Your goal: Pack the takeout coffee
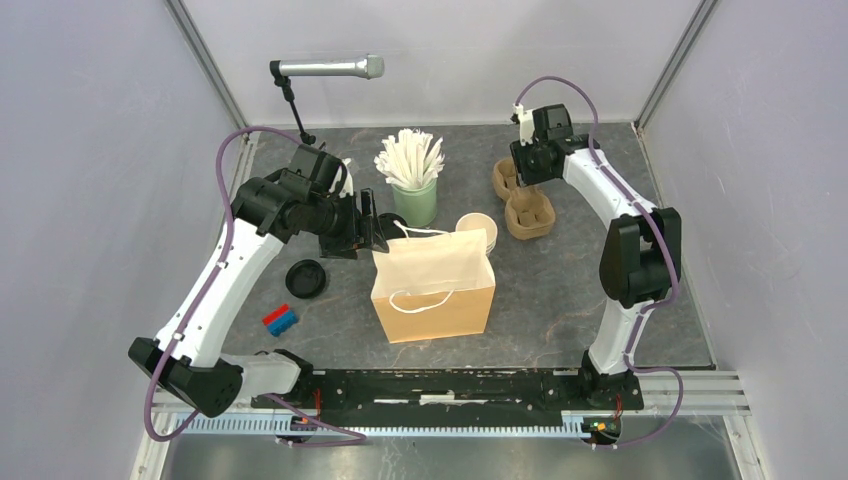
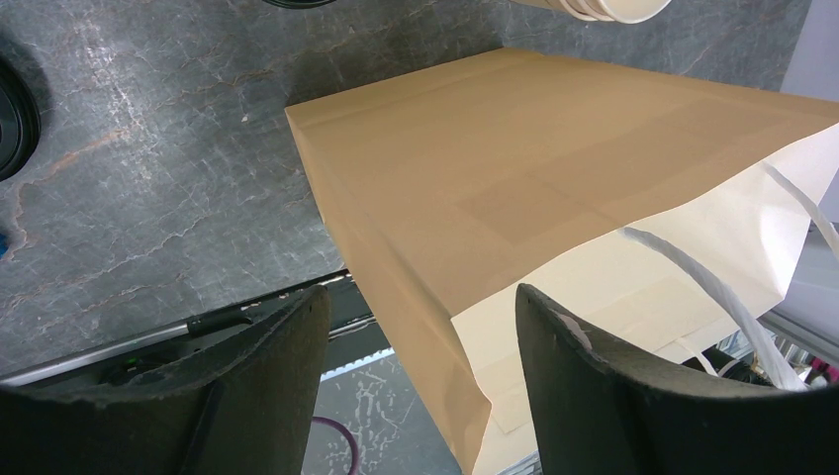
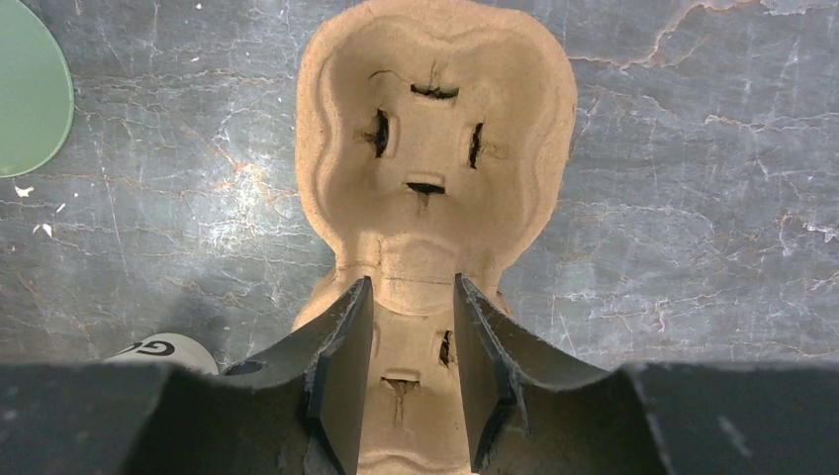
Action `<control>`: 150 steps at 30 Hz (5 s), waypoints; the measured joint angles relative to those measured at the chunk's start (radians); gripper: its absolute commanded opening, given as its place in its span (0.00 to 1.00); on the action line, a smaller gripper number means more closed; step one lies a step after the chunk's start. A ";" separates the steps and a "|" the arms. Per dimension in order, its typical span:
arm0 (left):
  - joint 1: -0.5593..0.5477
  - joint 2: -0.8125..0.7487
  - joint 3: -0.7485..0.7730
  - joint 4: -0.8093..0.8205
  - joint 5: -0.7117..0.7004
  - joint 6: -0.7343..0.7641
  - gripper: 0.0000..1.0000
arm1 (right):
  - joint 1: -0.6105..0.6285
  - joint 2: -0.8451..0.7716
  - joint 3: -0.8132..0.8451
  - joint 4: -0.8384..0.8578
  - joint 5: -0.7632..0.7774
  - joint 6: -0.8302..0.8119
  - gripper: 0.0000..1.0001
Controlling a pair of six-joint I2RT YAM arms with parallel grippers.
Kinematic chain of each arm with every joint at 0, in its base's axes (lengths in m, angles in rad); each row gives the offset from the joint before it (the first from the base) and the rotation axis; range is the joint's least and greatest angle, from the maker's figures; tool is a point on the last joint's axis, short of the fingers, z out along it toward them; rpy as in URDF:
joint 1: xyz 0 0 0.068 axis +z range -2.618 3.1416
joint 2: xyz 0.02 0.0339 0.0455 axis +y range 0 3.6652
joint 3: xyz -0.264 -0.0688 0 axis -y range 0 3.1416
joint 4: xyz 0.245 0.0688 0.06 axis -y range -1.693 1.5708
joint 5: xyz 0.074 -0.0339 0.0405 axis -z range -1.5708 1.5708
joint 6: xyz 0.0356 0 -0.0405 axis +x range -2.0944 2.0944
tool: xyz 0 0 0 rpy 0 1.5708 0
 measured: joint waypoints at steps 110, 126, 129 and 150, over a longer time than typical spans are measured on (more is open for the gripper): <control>0.000 -0.047 0.000 0.000 -0.039 -0.001 0.75 | 0.016 -0.175 0.182 -0.154 -0.025 -0.034 0.39; 0.000 -0.064 0.000 0.000 -0.026 -0.047 0.75 | 0.376 -0.624 0.103 0.047 -0.201 -0.024 0.39; 0.000 -0.073 0.000 0.000 -0.013 -0.070 0.75 | 0.405 -0.718 0.010 0.139 -0.254 -0.005 0.40; 0.000 -0.138 -0.092 0.040 0.058 -0.146 0.67 | 0.653 -0.822 -0.315 0.380 -0.497 -0.020 0.40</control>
